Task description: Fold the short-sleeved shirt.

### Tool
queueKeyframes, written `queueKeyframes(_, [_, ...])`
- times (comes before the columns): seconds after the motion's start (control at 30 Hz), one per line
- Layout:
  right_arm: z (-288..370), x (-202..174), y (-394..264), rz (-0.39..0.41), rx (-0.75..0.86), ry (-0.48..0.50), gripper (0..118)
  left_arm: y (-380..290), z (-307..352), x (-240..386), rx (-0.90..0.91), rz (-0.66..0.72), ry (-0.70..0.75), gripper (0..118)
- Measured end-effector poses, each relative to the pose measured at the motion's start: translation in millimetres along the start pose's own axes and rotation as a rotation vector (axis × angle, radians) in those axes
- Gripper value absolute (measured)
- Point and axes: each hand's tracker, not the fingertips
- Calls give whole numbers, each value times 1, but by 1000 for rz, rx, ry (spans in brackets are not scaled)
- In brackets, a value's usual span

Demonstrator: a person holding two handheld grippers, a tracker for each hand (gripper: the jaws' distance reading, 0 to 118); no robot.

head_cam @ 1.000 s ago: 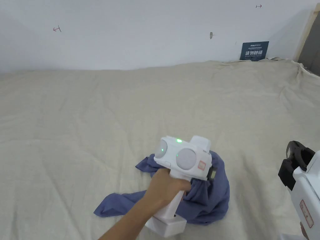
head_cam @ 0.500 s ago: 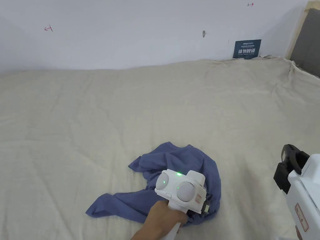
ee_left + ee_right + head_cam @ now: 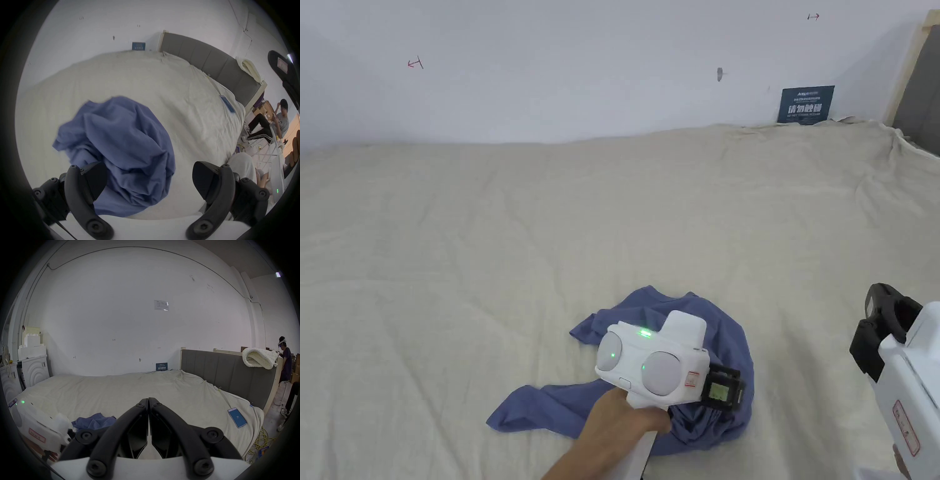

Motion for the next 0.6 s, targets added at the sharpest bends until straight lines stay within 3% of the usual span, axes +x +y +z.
queueKeyframes(0.6, [-6,-22,8,18,25,65,0,-17,128,-110,494,128,381,109])
